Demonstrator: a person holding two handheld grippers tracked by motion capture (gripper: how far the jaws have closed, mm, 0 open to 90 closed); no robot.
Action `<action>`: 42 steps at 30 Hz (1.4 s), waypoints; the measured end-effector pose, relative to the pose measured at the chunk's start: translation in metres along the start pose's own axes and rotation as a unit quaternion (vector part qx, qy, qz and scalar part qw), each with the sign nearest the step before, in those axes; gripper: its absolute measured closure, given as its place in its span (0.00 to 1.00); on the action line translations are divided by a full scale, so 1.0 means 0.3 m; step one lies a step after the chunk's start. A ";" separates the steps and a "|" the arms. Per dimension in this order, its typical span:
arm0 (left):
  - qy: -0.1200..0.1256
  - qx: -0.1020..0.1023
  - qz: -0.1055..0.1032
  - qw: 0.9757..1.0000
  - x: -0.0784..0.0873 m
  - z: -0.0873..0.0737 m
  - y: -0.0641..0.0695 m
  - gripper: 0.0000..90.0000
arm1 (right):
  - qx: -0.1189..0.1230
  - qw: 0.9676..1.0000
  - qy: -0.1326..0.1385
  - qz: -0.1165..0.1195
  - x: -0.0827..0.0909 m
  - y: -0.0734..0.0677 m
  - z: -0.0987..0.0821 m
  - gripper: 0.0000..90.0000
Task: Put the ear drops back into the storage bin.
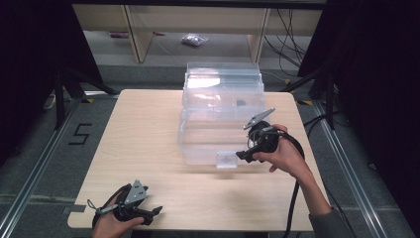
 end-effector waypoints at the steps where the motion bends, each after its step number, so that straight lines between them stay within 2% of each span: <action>1: 0.000 0.000 0.000 1.000 0.000 0.000 0.000 0.19 | -0.005 1.000 0.001 0.005 -0.001 -0.008 -0.001 0.25; 4: 0.000 0.001 0.000 1.000 0.000 -0.001 -0.001 0.19 | -0.001 1.000 0.005 0.001 0.001 -0.015 -0.003 0.25; 5: -0.003 -0.007 0.000 1.000 0.002 -0.002 -0.004 0.19 | -0.012 1.000 0.003 0.004 0.003 -0.026 -0.009 0.25; 6: -0.003 -0.007 0.000 1.000 0.002 -0.002 -0.004 0.19 | -0.012 1.000 0.003 0.004 0.003 -0.026 -0.009 0.25; 7: -0.001 -0.001 0.001 1.000 0.000 -0.001 -0.002 0.19 | -0.012 1.000 0.009 0.005 -0.001 -0.036 -0.014 0.25; 12: 0.000 0.000 0.000 1.000 0.000 0.000 -0.001 0.19 | -0.010 1.000 0.025 0.012 -0.005 -0.052 -0.026 0.25; 13: 0.000 0.000 0.000 1.000 0.000 -0.001 -0.001 0.19 | -0.002 1.000 0.027 0.009 -0.007 -0.050 -0.031 0.25; 14: 0.000 0.001 0.000 1.000 0.000 -0.001 -0.001 0.19 | -0.008 0.999 0.028 0.017 -0.009 -0.061 -0.034 0.25; 15: -0.003 -0.010 0.001 1.000 0.001 -0.002 -0.006 0.19 | -0.001 0.999 0.030 0.021 -0.013 -0.064 -0.040 0.25; 18: 0.000 -0.005 -0.001 1.000 0.001 0.000 -0.003 0.19 | -0.014 0.999 0.039 0.020 -0.020 -0.078 -0.046 0.25; 19: -0.002 -0.002 0.001 1.000 0.000 -0.002 -0.002 0.19 | -0.007 0.998 0.051 0.020 -0.023 -0.084 -0.048 0.25; 20: 0.000 0.000 0.001 1.000 -0.001 -0.001 -0.001 0.19 | -0.007 0.998 0.051 0.020 -0.023 -0.084 -0.048 0.25; 21: 0.000 0.000 0.000 1.000 0.000 0.000 0.000 0.19 | -0.028 0.999 0.040 0.024 -0.017 -0.094 -0.055 0.25; 22: 0.000 0.000 0.000 1.000 0.000 0.000 -0.001 0.19 | 0.004 0.998 0.053 0.020 -0.029 -0.087 -0.059 0.25; 23: -0.002 -0.003 0.002 1.000 0.001 -0.001 -0.003 0.19 | 0.004 0.998 0.053 0.020 -0.029 -0.087 -0.059 0.25; 24: 0.004 -0.003 0.001 1.000 -0.001 0.003 0.000 0.19 | -0.017 0.999 0.047 0.021 -0.027 -0.094 -0.063 0.25; 25: 0.004 -0.003 -0.001 1.000 0.001 0.003 0.002 0.19 | 0.000 0.998 0.051 0.021 -0.033 -0.090 -0.066 0.25; 29: 0.005 -0.003 -0.002 1.000 0.001 0.003 0.002 0.19 | 0.005 0.998 0.067 0.018 -0.041 -0.088 -0.074 0.25; 33: 0.004 -0.003 -0.003 1.000 0.000 0.003 0.002 0.19 | -0.002 0.997 0.076 0.011 -0.045 -0.087 -0.082 0.25; 34: 0.004 -0.003 -0.003 1.000 0.000 0.003 0.003 0.19 | -0.002 0.997 0.072 0.019 -0.042 -0.093 -0.088 0.25; 35: 0.000 -0.008 -0.003 1.000 0.002 0.001 0.002 0.19 | -0.002 0.997 0.080 0.014 -0.047 -0.094 -0.088 0.25; 36: -0.007 -0.018 -0.007 1.000 0.008 -0.002 0.001 0.19 | -0.002 0.997 0.075 0.019 -0.045 -0.099 -0.096 0.25; 37: 0.005 -0.003 -0.003 1.000 0.002 0.005 0.004 0.19 | 0.001 0.997 0.076 0.020 -0.047 -0.102 -0.101 0.24; 42: 0.004 -0.004 -0.003 1.000 0.002 0.004 0.002 0.19 | -0.003 0.996 0.087 0.017 -0.059 -0.113 -0.113 0.24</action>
Point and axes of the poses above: each handheld gripper's, and its own axes: x roughly backward along the jaws, z roughly out of its top, y roughly to its right, the point moved 9 cm from there along -x, roughly forward along the jaws, and after that the axes turned 2 degrees about z, right-handed, at the moved point
